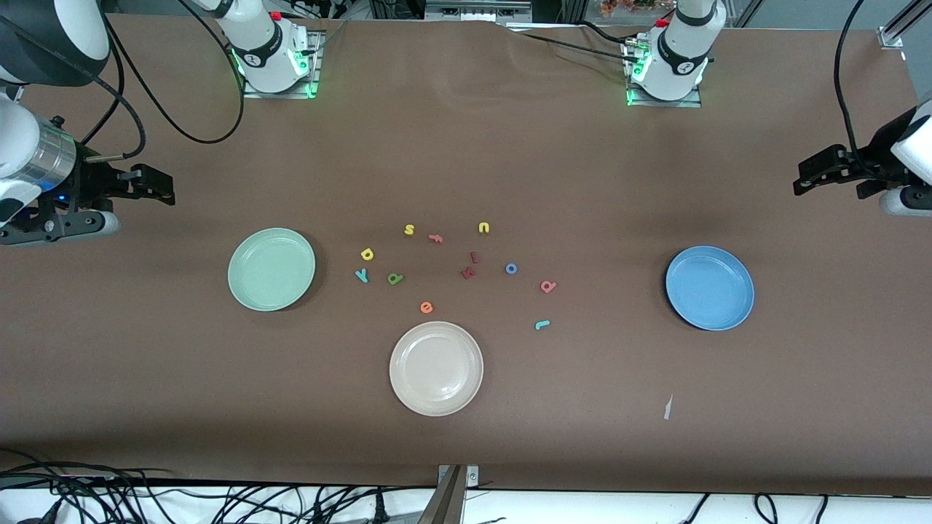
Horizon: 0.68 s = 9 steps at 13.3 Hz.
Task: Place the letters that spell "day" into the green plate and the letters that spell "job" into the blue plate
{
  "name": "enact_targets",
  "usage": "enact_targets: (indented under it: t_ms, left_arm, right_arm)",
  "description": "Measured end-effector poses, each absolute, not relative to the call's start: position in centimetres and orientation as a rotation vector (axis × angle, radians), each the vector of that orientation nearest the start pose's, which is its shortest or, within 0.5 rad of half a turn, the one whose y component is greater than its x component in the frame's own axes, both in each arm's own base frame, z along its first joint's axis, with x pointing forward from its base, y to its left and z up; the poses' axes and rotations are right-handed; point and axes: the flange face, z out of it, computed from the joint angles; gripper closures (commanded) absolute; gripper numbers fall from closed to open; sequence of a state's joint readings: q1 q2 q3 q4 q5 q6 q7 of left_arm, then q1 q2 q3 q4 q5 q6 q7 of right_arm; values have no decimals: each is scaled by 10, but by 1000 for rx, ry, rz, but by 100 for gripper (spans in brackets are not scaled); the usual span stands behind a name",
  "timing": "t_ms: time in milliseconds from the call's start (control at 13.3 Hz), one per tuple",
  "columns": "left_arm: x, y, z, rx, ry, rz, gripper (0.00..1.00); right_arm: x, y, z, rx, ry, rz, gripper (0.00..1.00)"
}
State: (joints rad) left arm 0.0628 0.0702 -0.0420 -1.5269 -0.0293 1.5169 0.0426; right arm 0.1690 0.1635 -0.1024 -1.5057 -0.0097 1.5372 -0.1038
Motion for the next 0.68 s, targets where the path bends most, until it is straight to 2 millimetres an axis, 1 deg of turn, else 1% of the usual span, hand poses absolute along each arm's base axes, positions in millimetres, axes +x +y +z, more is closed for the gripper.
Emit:
enact_targets:
  t_ms: [678]
  left_arm:
    - [572, 10, 598, -3174, 34, 122, 0]
  right_arm:
    - [595, 43, 559, -3139, -260, 205, 0]
